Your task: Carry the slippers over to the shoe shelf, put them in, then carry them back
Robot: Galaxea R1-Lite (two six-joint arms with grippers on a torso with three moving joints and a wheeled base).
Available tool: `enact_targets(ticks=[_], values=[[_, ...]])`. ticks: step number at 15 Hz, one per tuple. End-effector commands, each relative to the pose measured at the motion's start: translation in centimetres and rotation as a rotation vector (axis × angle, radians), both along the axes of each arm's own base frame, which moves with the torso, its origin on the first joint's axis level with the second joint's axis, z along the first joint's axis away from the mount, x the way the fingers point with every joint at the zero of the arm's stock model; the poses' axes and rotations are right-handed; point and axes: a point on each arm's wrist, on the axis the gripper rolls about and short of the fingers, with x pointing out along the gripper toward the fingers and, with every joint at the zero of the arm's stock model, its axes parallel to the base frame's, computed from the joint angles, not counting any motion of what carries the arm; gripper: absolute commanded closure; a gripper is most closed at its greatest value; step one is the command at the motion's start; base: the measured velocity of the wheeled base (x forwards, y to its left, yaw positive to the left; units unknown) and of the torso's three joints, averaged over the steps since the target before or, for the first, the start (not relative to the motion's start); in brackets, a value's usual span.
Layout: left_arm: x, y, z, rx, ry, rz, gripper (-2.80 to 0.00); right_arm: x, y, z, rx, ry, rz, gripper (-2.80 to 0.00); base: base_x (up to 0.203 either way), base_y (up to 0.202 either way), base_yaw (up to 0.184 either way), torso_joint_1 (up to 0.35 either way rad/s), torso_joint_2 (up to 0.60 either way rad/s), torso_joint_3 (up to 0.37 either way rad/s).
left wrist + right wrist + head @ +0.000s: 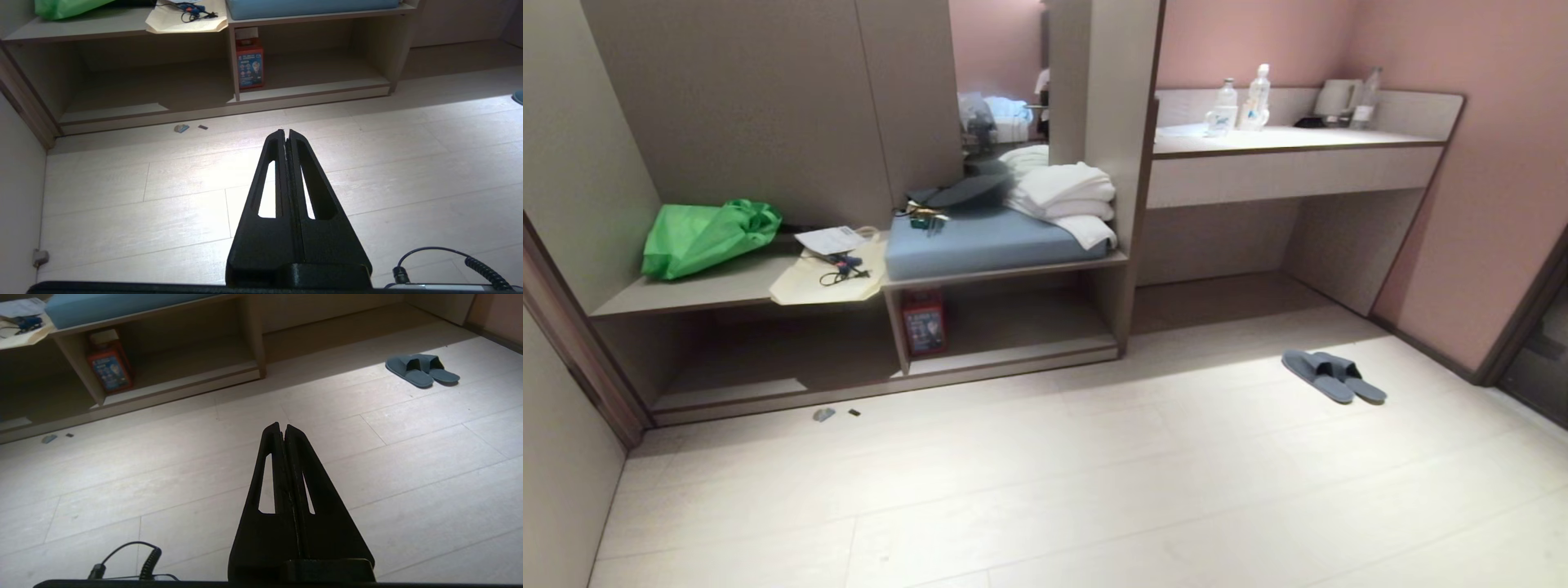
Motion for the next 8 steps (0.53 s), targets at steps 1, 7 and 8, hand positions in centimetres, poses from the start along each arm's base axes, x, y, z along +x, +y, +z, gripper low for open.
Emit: enact_targets(ticks=[1, 7, 8], values=[[-0.01, 0.0, 0.02, 0.0, -0.003, 0.0, 0.0, 0.0, 0.0, -0.05, 0.001, 0.0, 0.0, 0.0, -0.193, 0.001, -0.01, 0.002, 0.0, 0.002], [-0.01, 0.0, 0.01, 0.0, -0.001, 0.0, 0.0, 0.0, 0.0, -0.04, -0.004, -0.001, 0.0, 0.0, -0.194, 0.0, 0.001, 0.002, 0.0, 0.003], [-0.01, 0.0, 0.01, 0.0, -0.001, 0.0, 0.0, 0.0, 0.0, -0.04, -0.004, -0.001, 0.001, 0.0, -0.19, 0.0, 0.0, 0.002, 0.0, 0.0]])
